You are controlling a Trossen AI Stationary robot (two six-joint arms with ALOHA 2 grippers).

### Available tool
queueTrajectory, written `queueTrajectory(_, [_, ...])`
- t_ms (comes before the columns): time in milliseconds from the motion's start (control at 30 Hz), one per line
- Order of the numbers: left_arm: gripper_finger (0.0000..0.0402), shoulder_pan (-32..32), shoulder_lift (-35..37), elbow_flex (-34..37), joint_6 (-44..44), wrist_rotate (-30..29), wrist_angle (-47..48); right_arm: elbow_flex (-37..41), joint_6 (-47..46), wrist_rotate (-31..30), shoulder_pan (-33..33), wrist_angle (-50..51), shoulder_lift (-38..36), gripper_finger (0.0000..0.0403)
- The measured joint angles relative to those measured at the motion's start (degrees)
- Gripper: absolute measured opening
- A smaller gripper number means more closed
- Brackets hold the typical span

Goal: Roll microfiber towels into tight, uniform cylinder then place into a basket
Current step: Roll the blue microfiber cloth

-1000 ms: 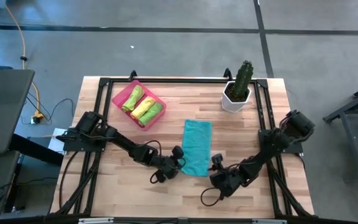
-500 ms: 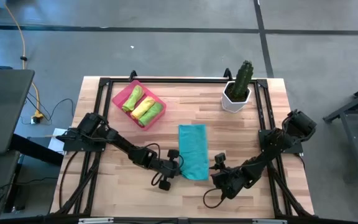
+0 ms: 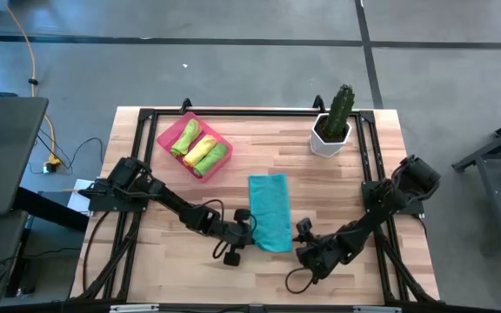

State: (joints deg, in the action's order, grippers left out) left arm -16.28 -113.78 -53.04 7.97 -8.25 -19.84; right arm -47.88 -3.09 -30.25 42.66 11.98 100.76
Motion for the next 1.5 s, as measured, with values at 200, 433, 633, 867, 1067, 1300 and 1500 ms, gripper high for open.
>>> queueTrajectory(200, [0.0003, 0.0, 0.1, 0.0, 0.0, -0.2, 0.8, -0.1, 5.9, -1.4, -0.1, -3.3, 1.6, 0.0161])
queueTrajectory(433, [0.0003, 0.0, 0.1, 0.0, 0.0, -0.2, 0.8, -0.1, 11.0, 1.5, -1.1, -6.9, 1.9, 0.0161])
queueTrajectory(633, [0.0003, 0.0, 0.1, 0.0, 1.9, 0.1, 0.8, -0.1, 10.5, 4.7, -2.9, -7.8, 2.4, 0.0142])
queueTrajectory(867, [0.0003, 0.0, 0.1, -0.1, 5.0, 0.1, 0.8, -0.2, 5.1, 7.0, -3.2, -7.0, 2.6, 0.0044])
queueTrajectory(1067, [0.0003, -0.3, 0.2, -0.1, 11.2, 0.3, 0.2, -0.2, -1.6, 7.3, -3.3, -6.1, 2.7, 0.0010])
queueTrajectory(1300, [0.0003, -0.4, 0.2, -0.1, 23.7, 0.3, 0.2, -0.2, -5.5, 9.7, -4.6, -5.6, 2.3, 0.0003])
queueTrajectory(1500, [0.0003, -1.3, 0.2, -0.1, 27.8, 0.2, 0.1, 0.2, -8.2, 12.9, -7.4, -3.3, -0.7, 0.0001])
